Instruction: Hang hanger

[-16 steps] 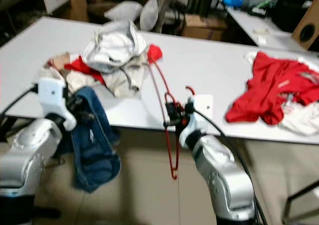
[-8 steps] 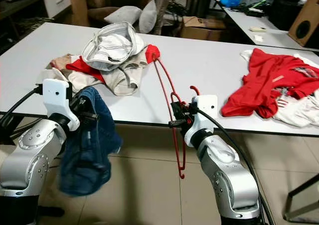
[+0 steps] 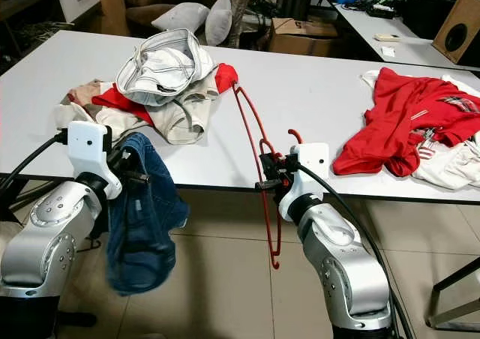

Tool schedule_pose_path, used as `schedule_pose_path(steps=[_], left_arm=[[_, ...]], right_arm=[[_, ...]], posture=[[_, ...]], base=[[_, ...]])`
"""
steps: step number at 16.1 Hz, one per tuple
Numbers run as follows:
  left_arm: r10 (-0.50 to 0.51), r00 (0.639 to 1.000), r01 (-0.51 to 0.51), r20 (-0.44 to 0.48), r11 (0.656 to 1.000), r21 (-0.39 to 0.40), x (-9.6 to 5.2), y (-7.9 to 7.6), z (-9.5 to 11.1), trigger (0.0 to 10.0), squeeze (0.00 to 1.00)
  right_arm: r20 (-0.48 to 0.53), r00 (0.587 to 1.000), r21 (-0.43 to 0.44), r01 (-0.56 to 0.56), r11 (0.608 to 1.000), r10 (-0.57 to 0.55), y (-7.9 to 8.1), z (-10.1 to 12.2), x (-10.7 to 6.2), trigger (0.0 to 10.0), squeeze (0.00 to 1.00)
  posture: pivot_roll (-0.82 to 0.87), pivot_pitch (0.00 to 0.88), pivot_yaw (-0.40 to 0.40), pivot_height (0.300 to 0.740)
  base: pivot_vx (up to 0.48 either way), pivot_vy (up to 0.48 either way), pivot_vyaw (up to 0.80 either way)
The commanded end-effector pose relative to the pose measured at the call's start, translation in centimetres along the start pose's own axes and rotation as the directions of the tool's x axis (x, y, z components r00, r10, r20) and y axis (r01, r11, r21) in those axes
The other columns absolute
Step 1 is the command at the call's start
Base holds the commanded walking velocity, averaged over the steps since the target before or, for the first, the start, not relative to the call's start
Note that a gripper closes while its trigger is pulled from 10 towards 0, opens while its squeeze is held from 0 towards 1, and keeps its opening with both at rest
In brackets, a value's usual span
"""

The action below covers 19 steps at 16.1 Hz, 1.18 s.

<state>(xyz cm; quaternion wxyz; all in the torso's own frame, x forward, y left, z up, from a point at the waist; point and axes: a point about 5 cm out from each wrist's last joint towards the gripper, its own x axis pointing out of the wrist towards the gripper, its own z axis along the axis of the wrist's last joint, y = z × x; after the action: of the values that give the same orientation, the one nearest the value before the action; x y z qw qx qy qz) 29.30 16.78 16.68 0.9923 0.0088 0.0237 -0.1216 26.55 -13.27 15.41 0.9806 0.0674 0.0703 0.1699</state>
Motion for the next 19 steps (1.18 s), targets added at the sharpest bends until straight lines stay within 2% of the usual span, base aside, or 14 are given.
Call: schedule_pose_path(steps=[1,4,9,12,14,15,16,19], left_arm=[[-0.022,0.999,0.022,0.035,1.0,0.012,-0.1,-0.6,0.7,10.0,0.0],[-0.038,0.998,0.037,0.049,0.999,0.025,0.0,-0.6,1.1,10.0,0.0],[-0.092,0.994,0.088,0.061,0.994,0.057,1.1,-0.4,2.2,10.0,0.0],[-0.114,0.991,0.111,0.074,0.993,0.049,1.8,-0.6,2.8,10.0,0.0],[-0.122,0.99,0.119,0.077,0.992,0.042,2.0,-0.9,2.7,10.0,0.0],[-0.124,0.989,0.121,0.077,0.992,0.04,2.0,-1.1,2.7,10.0,0.0],[-0.125,0.989,0.122,0.08,0.992,0.04,1.9,-1.2,2.7,10.0,0.0],[-0.137,0.985,0.133,0.103,0.99,0.051,2.0,-1.3,3.3,10.0,0.0]], right_arm=[[0.021,0.999,-0.007,0.037,0.999,-0.037,-0.7,0.3,-0.1,10.0,0.0],[0.023,0.999,-0.002,0.041,0.999,-0.041,-0.7,0.3,0.0,10.0,0.0],[0.054,0.995,0.024,0.081,0.996,-0.083,-0.5,0.2,0.0,10.0,0.0],[0.05,0.991,-0.036,0.122,0.992,-0.121,-1.0,0.3,-0.3,10.0,0.0],[0.042,0.991,-0.09,0.127,0.988,-0.124,-1.5,0.6,-0.4,10.0,0.0],[0.051,0.991,-0.092,0.128,0.987,-0.124,-1.7,0.8,-0.4,10.0,0.0],[0.07,0.99,-0.058,0.13,0.99,-0.126,-2.0,1.2,-0.5,10.0,0.0],[0.087,0.994,-0.154,0.074,0.985,-0.061,-2.6,2.4,-0.6,10.0,0.0]], posture=[[0.06,0.0,-0.061,0.74],[0.07,0.0,-0.058,0.74],[0.07,0.0,0.021,0.74],[0.06,0.0,0.041,0.74],[0.05,0.0,0.033,0.74],[0.05,0.0,0.019,0.74],[0.06,0.0,0.013,0.74],[0.06,0.0,-0.001,0.74]], base=[[0.0,0.0,0.0],[0.0,0.0,0.0],[0.257,0.0,0.0],[0.331,0.0,0.0],[0.339,0.0,0.8],[0.345,0.0,0.8],[0.345,0.0,0.0],[0.346,0.0,0.0]])
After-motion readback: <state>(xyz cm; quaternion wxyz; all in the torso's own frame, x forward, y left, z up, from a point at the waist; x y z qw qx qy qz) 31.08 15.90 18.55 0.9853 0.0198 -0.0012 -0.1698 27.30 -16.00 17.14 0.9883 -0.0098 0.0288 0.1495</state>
